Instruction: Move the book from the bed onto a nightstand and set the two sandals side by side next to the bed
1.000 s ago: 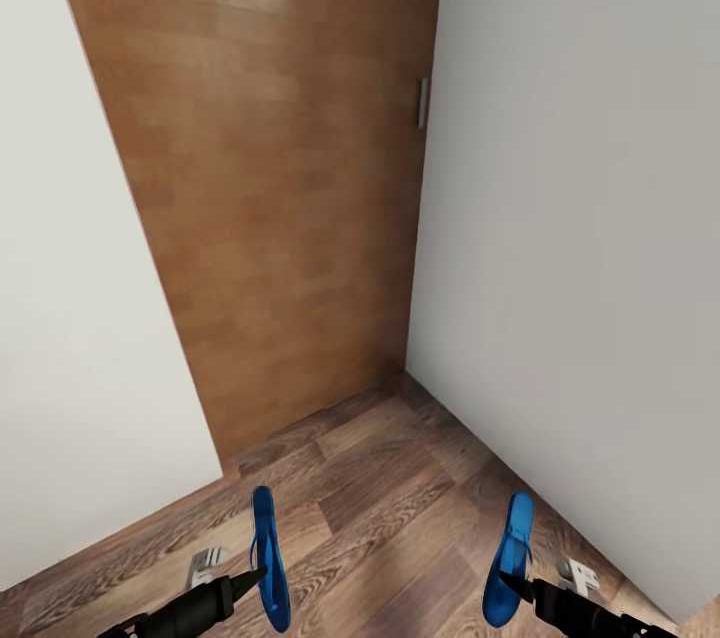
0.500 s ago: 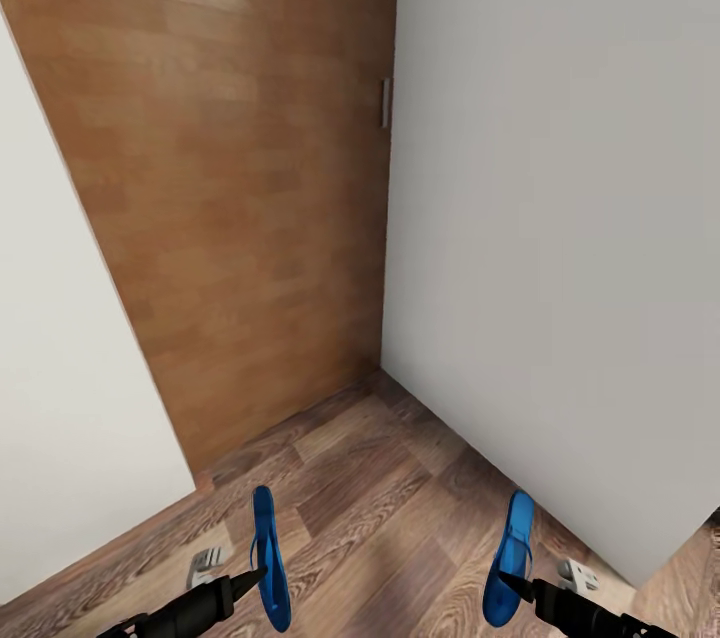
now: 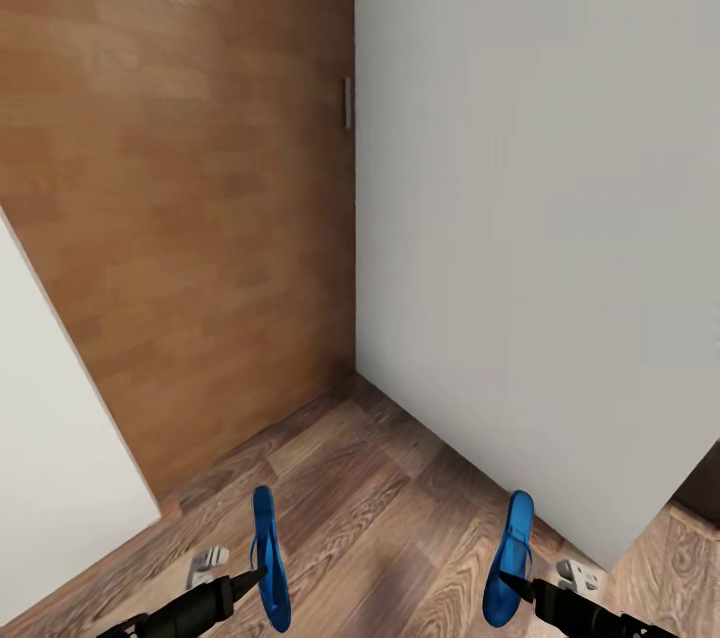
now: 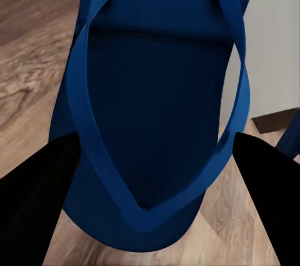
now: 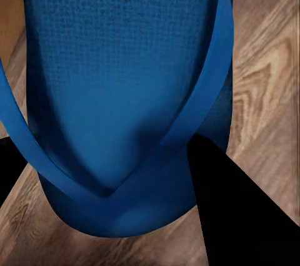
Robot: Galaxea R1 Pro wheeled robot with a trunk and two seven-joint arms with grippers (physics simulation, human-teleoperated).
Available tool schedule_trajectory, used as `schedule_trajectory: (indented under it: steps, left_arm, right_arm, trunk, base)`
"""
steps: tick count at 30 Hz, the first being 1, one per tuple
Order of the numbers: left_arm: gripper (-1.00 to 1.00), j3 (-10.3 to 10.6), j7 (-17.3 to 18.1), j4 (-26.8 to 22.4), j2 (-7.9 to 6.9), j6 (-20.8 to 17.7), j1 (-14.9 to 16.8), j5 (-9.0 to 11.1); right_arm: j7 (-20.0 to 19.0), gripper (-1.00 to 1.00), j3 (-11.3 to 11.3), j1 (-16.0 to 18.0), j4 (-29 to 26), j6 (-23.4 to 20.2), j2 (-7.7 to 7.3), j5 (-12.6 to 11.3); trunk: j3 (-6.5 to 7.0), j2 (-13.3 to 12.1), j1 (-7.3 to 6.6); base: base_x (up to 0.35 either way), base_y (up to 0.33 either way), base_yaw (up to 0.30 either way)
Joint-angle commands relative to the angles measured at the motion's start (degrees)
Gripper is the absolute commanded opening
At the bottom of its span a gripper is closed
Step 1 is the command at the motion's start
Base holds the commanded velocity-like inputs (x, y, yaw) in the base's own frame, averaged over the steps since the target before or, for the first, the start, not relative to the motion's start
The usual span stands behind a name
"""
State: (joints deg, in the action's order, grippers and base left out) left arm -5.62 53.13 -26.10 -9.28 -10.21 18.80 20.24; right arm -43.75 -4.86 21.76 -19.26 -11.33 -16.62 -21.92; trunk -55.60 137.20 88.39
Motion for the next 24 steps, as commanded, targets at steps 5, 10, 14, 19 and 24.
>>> schedule_trajectory:
  steps: [5,10,14,19,24]
  left_arm:
    - [-1.0,-0.09,0.22,-0.01,-0.02,-0.6,0.01,0.38]
    - [-1.0,-0.09,0.22,-0.01,0.0,-0.6,0.01,0.37]
    - [-1.0,-0.09,0.22,-0.01,0.02,-0.6,0.01,0.37]
    - [-1.0,-0.09,0.22,-0.01,0.05,-0.6,0.01,0.36]
    - [-1.0,-0.04,0.17,-0.01,0.05,-0.6,0.01,0.36]
  right_arm:
    - [-0.02,-1.0,-0.15,0.03,0.04,-0.63,0.01,-0.49]
    - [-0.02,-1.0,-0.15,0.03,0.03,-0.63,0.01,-0.49]
    - [-0.02,-1.0,-0.15,0.03,0.02,-0.63,0.01,-0.49]
    - [-0.02,-1.0,-0.15,0.03,0.01,-0.63,0.01,-0.5]
    - [-0.02,-1.0,-0.15,0.03,0.01,-0.63,0.01,-0.49]
  trunk:
    - [-0.05,0.02,-0.01]
    - [-0.05,0.02,-0.01]
    - [-0.05,0.02,-0.01]
    - [-0.05,0.02,-0.01]
    - [-0.05,0.02,-0.01]
  base:
    - [0.002,0.0,-0.196]
    - [0.0,0.0,-0.196]
    - [0.0,0.0,-0.196]
    - [0.0,0.0,-0.196]
    - [0.0,0.0,-0.196]
